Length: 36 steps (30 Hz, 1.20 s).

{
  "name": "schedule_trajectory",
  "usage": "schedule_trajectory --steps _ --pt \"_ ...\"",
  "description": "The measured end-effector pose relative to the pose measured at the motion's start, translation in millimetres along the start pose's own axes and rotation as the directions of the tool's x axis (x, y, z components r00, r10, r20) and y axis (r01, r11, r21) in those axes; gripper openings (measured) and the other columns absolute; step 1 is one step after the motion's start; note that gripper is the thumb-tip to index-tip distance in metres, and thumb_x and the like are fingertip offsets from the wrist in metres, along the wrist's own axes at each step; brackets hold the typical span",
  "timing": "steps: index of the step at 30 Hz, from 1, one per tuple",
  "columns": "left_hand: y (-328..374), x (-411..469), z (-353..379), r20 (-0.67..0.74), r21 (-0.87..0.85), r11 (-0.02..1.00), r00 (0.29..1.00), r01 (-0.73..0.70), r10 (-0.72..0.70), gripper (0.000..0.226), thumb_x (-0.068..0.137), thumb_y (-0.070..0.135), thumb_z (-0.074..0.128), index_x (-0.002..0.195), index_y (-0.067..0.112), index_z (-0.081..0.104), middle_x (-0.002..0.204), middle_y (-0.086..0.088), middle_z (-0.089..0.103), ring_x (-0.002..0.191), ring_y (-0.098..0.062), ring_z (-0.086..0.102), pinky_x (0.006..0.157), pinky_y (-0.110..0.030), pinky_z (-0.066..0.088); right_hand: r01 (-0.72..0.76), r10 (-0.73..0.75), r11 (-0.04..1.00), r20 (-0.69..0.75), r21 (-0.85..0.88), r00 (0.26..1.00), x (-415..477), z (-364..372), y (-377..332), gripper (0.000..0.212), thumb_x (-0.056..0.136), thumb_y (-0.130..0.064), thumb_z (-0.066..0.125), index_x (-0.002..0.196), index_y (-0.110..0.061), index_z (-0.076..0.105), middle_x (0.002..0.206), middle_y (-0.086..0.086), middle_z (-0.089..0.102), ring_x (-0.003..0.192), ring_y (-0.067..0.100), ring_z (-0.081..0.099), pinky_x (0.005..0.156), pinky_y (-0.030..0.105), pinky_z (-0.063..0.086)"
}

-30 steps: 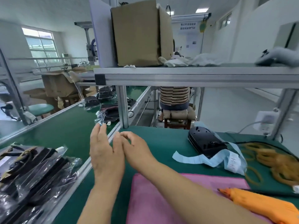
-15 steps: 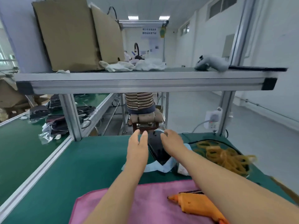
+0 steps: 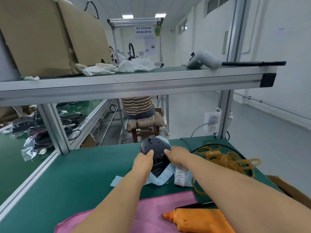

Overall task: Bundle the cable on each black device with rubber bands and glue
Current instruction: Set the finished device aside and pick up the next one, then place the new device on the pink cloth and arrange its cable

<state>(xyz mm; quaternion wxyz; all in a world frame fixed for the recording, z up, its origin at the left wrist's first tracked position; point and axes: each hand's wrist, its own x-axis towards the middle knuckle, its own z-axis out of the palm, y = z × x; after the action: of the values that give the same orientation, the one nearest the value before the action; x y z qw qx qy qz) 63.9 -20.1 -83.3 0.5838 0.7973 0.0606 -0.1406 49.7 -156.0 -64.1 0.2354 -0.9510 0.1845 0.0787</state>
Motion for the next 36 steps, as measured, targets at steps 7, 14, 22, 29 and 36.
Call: schedule_trajectory --steps 7,14,22,29,36 --pt "1 3 -9 0.013 -0.324 0.929 0.982 0.180 -0.186 0.046 0.090 0.041 0.067 0.122 0.009 0.057 0.105 -0.009 0.066 0.091 -0.024 0.063 0.069 -0.035 0.053 -0.009 0.006 0.989 0.024 0.144 1.000 -4 0 5 0.032 0.097 0.001 0.039 0.128 0.002 0.047 0.126 0.024 0.054 0.111 0.037 0.056 0.085 0.040 0.045" --pt "1 -7 -36 0.070 -0.490 0.854 0.984 0.176 -0.162 0.049 0.079 0.036 0.080 0.112 0.002 0.068 0.099 -0.019 0.073 0.079 -0.033 0.071 0.054 -0.035 0.057 0.140 -0.136 0.911 -0.039 0.388 0.990 -34 -2 -17 0.029 0.100 -0.006 0.036 0.122 0.001 0.053 0.127 0.022 0.055 0.114 0.035 0.053 0.090 0.039 0.042" --pt "23 -41 -100 -0.073 -0.598 0.778 0.980 -0.192 0.186 0.045 0.077 0.015 0.080 0.118 0.009 0.063 0.106 -0.012 0.074 0.087 -0.025 0.074 0.071 -0.036 0.058 0.464 -0.412 0.784 -0.213 0.412 0.886 -78 -21 -55 0.048 0.101 -0.019 0.037 0.148 -0.025 0.041 0.149 0.004 0.047 0.130 0.022 0.045 0.107 0.032 0.036" --pt "9 -79 -137 -0.141 -0.637 0.731 0.969 -0.245 0.203 0.034 0.083 0.010 0.075 0.115 0.010 0.063 0.101 -0.010 0.076 0.079 -0.021 0.075 0.062 -0.033 0.059 0.537 -0.483 0.656 -0.252 0.531 0.839 -114 -2 -75 0.051 0.096 -0.008 0.046 0.142 -0.028 0.045 0.132 -0.007 0.053 0.116 0.012 0.050 0.094 0.023 0.037" --pt "-31 -127 -169 -0.166 -0.713 0.690 0.986 -0.123 0.004 0.034 0.077 0.027 0.082 0.101 0.007 0.069 0.080 -0.015 0.076 0.062 -0.031 0.073 0.051 -0.042 0.057 0.343 -0.131 0.682 -0.353 0.646 0.926 -157 50 -63 0.018 0.090 -0.021 0.054 0.073 -0.014 0.054 0.075 0.000 0.061 0.069 0.017 0.052 0.064 0.032 0.044"
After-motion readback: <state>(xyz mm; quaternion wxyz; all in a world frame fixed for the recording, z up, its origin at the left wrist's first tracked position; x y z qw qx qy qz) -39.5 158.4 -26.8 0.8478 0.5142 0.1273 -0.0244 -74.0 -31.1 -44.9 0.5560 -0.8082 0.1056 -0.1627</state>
